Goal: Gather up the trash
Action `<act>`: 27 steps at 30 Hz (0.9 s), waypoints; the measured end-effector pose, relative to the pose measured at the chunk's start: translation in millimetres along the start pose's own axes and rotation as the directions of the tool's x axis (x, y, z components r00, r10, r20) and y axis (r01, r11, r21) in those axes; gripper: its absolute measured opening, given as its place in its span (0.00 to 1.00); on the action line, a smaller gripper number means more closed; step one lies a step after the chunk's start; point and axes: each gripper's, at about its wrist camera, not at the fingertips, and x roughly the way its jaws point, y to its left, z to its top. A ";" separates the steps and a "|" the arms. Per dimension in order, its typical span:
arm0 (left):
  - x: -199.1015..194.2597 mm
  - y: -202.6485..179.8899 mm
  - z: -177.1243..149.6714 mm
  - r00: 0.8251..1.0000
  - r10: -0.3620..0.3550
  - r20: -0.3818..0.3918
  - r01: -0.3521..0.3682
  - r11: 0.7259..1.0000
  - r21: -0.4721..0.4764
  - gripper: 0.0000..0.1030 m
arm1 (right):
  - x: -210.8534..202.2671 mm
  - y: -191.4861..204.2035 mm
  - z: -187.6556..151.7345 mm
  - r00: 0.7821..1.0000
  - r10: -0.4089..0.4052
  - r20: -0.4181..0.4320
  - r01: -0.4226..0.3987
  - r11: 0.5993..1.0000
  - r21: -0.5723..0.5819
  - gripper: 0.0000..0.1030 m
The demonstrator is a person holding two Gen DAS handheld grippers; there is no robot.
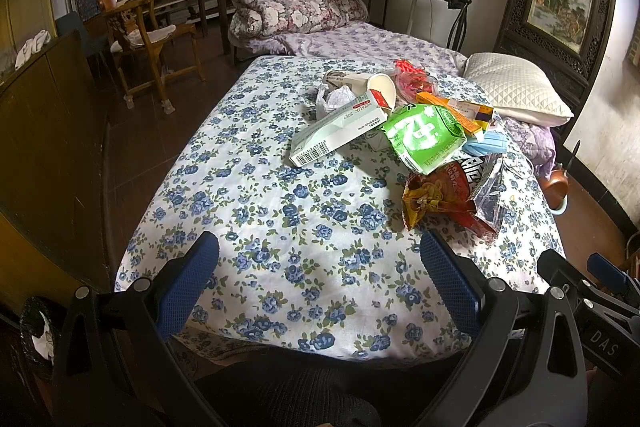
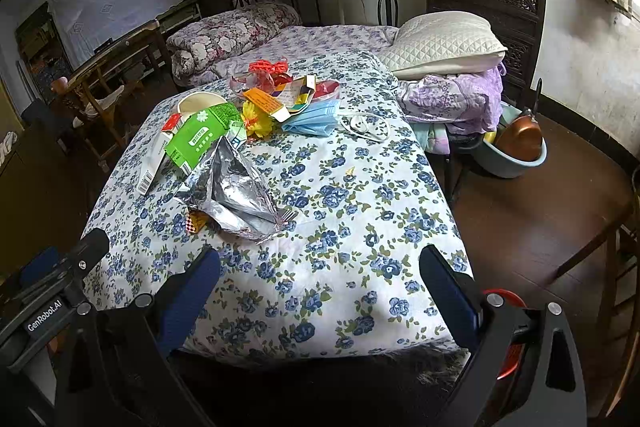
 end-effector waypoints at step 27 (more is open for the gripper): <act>-2.7 46.5 14.0 0.990 0.134 -0.038 -0.136 0.988 -0.068 0.93 | 56.8 51.3 36.5 0.969 0.148 -0.199 -0.183 0.968 -0.173 0.94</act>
